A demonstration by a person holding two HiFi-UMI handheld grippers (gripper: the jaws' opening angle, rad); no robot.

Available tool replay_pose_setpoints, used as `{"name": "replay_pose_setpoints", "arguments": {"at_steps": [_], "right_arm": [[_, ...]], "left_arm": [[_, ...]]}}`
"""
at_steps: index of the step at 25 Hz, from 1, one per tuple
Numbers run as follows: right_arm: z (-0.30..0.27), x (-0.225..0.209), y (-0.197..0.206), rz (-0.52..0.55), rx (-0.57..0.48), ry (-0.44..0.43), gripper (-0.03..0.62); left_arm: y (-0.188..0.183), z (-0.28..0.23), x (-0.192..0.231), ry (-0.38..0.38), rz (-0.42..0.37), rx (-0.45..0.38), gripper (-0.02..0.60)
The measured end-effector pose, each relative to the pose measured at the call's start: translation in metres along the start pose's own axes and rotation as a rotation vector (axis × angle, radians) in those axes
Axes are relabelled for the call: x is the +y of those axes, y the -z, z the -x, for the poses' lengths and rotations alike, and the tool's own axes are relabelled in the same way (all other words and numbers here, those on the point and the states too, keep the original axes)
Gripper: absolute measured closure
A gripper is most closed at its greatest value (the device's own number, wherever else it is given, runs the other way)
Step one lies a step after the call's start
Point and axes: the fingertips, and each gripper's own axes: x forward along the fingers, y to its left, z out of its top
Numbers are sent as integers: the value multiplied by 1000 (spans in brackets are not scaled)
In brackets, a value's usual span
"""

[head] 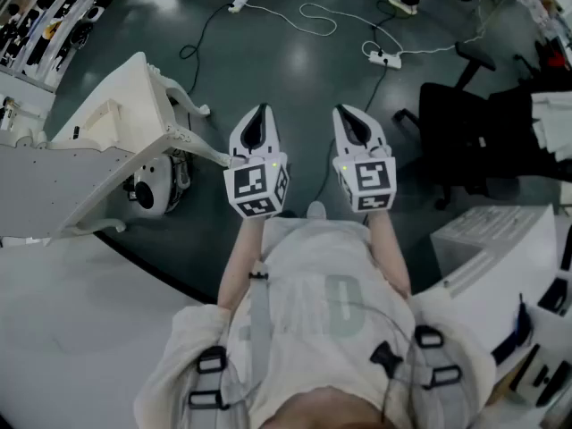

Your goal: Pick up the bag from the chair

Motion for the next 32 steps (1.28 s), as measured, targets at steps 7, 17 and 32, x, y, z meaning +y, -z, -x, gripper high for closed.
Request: {"name": "replay_pose_setpoints", "arguments": {"at_steps": [7,17,32], "right_arm": [[-2,-16,6,-59,-10,15,588],[-8,-17,27,-87,39,-46,588],[-54,-72,23,-114,20,8,588]], "left_arm": [[6,-11,-7,8,11,15,575],[9,-22,-25,31,0,33,575],[0,-118,-31,112,-12,34,575]]}}
